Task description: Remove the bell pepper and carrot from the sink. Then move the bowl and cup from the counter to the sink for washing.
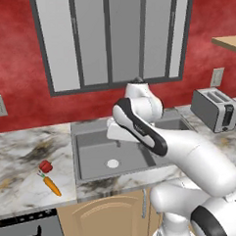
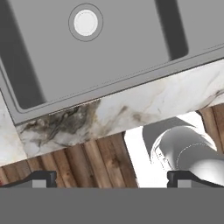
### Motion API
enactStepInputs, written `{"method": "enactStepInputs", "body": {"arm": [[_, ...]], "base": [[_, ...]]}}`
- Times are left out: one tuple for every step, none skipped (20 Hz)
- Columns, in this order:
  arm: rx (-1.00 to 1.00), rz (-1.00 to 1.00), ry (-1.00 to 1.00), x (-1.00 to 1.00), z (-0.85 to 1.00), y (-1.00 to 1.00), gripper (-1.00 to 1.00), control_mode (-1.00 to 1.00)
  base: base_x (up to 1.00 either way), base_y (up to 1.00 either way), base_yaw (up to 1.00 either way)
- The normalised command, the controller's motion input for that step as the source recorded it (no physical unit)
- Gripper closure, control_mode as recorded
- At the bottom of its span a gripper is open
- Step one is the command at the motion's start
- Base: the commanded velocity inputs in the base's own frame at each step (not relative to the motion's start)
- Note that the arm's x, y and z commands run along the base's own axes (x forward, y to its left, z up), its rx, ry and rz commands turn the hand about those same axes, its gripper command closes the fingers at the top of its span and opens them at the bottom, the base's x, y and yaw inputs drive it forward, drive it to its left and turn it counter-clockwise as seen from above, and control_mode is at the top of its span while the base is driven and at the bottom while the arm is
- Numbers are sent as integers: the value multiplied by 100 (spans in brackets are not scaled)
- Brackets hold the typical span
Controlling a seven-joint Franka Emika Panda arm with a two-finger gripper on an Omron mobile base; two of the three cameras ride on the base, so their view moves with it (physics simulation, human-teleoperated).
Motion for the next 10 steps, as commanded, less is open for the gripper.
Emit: {"method": "enactStepInputs", "body": {"arm": [[5, 5, 0, -30, 16, -51, -100, -100], [4, 5, 0, -30, 15, -50, -100, -100], [3, 5, 0, -30, 16, -51, -100, -100], [3, 5, 0, -30, 16, -51, -100, -100], [3, 5, 0, -31, 17, -51, -100, -100], [3, 5, 0, -32, 17, -51, -100, -100], [2, 5, 0, -32, 17, -52, -100, -100], [1, 5, 0, -31, 17, -51, -100, -100], [1, 5, 0, -31, 17, -51, -100, -100], [1, 5, 0, -31, 17, -52, -100, -100]], "base": [[0, 0, 0], [0, 0, 0], [0, 0, 0], [0, 0, 0], [0, 0, 0], [0, 0, 0], [0, 0, 0], [0, 0, 0], [0, 0, 0], [0, 0, 0]]}}
